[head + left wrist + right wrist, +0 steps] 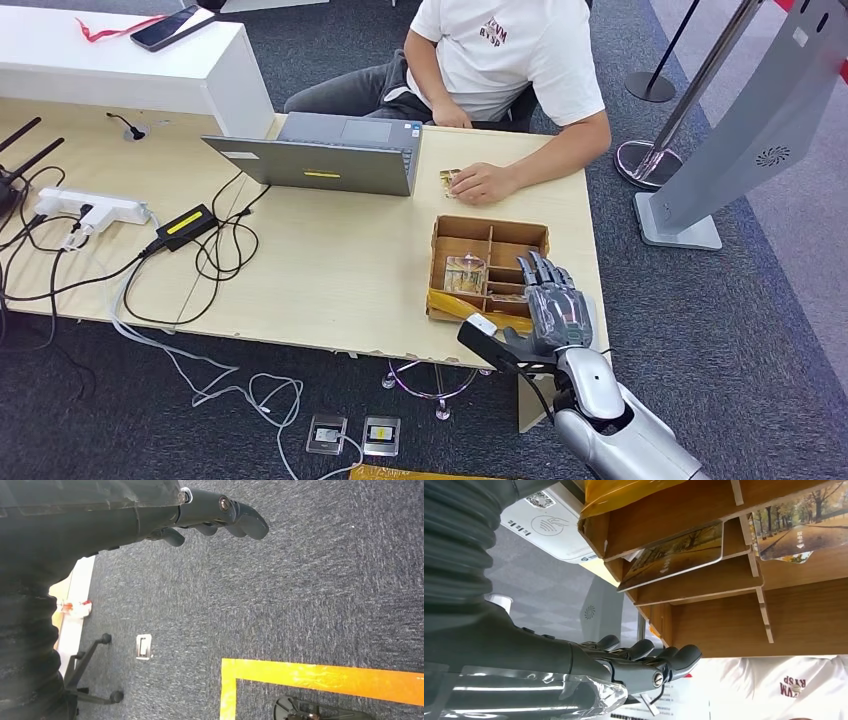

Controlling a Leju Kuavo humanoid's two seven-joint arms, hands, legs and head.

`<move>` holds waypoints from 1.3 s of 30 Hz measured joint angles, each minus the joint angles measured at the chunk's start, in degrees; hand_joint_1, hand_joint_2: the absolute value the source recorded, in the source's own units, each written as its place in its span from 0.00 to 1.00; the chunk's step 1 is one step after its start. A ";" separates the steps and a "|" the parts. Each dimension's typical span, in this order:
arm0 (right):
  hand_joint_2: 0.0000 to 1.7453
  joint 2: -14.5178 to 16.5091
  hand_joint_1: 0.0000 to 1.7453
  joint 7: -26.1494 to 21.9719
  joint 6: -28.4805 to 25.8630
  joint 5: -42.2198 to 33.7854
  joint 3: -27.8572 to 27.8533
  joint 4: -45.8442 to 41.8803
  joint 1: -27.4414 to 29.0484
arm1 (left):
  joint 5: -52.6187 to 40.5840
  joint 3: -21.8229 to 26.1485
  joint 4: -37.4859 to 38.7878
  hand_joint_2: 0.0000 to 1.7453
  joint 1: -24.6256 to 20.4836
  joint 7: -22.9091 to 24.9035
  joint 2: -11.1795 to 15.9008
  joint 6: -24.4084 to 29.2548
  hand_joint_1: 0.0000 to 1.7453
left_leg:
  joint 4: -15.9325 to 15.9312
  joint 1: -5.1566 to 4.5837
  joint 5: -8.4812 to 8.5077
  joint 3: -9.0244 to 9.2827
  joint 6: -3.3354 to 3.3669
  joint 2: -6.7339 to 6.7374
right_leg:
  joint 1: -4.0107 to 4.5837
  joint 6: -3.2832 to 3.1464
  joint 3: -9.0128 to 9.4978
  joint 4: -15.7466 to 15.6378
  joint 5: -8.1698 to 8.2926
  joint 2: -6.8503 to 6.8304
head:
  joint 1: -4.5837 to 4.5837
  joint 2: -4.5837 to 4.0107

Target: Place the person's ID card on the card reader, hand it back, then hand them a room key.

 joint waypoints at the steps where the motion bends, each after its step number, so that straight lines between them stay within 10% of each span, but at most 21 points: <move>1: 1.00 0.00 0.06 0.00 0.05 -0.01 -0.02 0.11 0.00 | 0.08 -0.01 -0.07 1.00 0.00 0.00 0.01 0.07 0.00 | 0.00 0.00 0.00 0.00 0.00 0.00 | 0.00 0.00 0.00 0.00 0.00 0.00 | 0.00 0.00; 5: 1.00 0.00 0.95 -0.25 0.20 -0.12 -0.02 0.55 0.00 | 0.46 -0.04 -0.28 1.00 0.00 0.00 0.04 0.28 0.00 | 0.00 0.00 0.00 0.00 0.00 0.00 | 0.00 0.00 0.00 0.00 0.00 0.00 | 0.00 0.00; 6: 1.00 0.00 1.00 -0.43 0.22 -0.22 -0.02 0.66 -0.01 | 0.58 -0.04 -0.30 1.00 0.00 0.00 0.05 0.31 0.00 | 0.00 0.00 0.00 -0.01 0.00 0.00 | 0.00 0.00 0.00 0.00 0.00 0.00 | 0.00 0.00; 39: 1.00 3.40 1.00 -4.42 -0.89 -2.28 -0.17 5.91 -2.36 | 2.98 -1.52 -1.22 1.00 -0.03 -0.86 0.31 0.75 0.00 | 0.00 0.00 0.00 0.01 0.00 0.01 | 0.00 0.00 0.00 0.01 0.00 0.01 | 0.00 0.00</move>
